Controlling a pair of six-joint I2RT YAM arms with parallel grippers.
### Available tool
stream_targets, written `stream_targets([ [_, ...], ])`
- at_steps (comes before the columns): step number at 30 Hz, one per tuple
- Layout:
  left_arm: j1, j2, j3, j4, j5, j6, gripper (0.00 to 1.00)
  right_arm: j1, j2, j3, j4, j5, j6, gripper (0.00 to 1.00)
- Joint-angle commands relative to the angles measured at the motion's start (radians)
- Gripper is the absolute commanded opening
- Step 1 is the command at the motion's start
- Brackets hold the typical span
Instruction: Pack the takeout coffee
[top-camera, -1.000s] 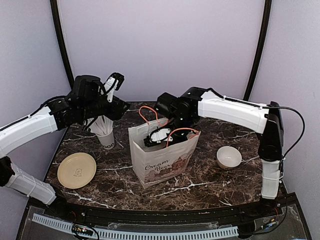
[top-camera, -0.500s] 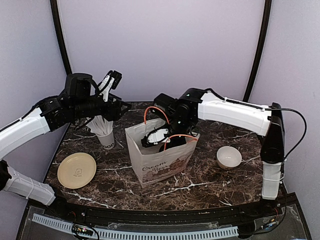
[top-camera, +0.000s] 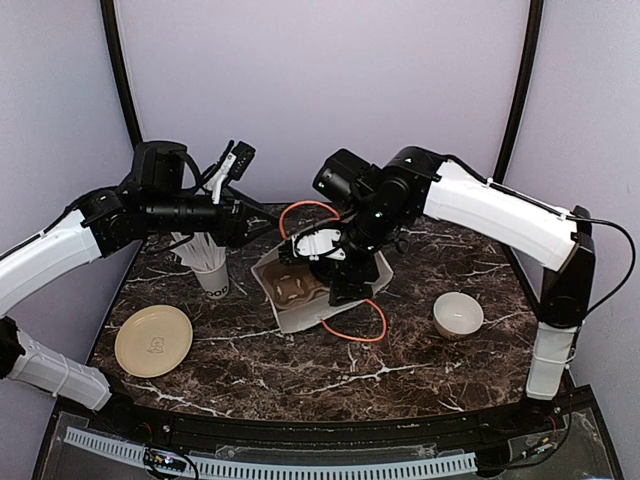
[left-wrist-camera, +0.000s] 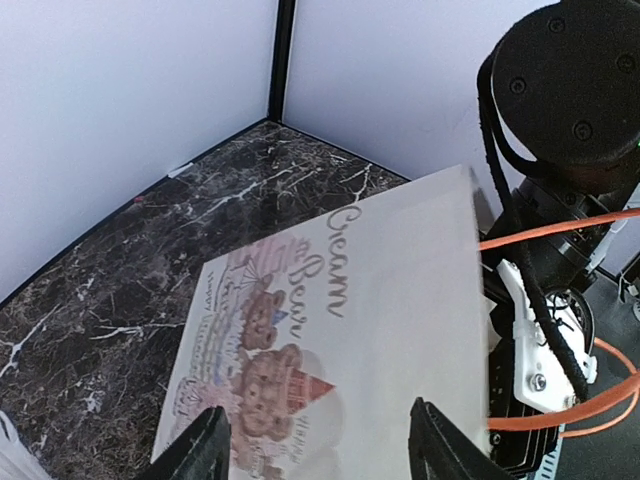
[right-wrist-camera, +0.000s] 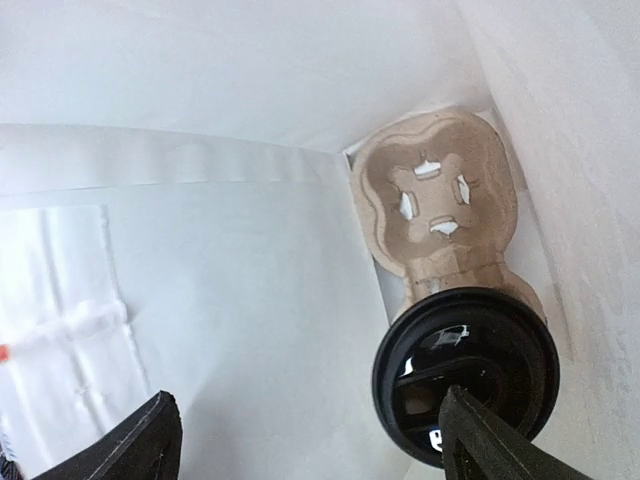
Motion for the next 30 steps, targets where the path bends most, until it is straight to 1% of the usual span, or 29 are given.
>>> stream_targets([
  [1, -0.021, 0.000, 0.006, 0.020, 0.093, -0.006, 0.64, -0.009, -0.028, -0.008, 0.026, -0.018, 0.028, 0.90],
  [4, -0.029, -0.016, -0.009, 0.025, 0.055, 0.001, 0.64, -0.011, -0.029, -0.025, 0.030, -0.021, 0.035, 0.90],
  [11, -0.056, -0.062, -0.029, 0.040, 0.043, 0.000, 0.64, -0.011, -0.065, -0.068, 0.061, -0.003, 0.046, 0.89],
  [15, -0.084, -0.052, -0.029, 0.044, 0.034, 0.014, 0.64, -0.016, -0.074, -0.034, 0.067, 0.016, 0.046, 0.88],
  [20, -0.126, -0.005, -0.003, 0.033, -0.016, 0.083, 0.63, -0.031, -0.083, 0.019, 0.111, 0.034, 0.050, 0.87],
  [22, -0.144, 0.016, 0.008, 0.033, -0.062, 0.096, 0.63, -0.033, -0.080, 0.025, 0.125, 0.047, 0.048, 0.87],
  [23, -0.147, 0.034, 0.021, 0.029, -0.129, 0.099, 0.63, -0.034, -0.076, 0.026, 0.129, 0.054, 0.045, 0.87],
  [25, -0.149, 0.059, 0.038, 0.019, -0.194, 0.117, 0.62, -0.035, -0.069, 0.025, 0.133, 0.064, 0.044, 0.87],
  [30, -0.149, 0.104, 0.052, 0.012, -0.256, 0.158, 0.61, -0.040, -0.066, 0.022, 0.135, 0.057, 0.043, 0.87],
])
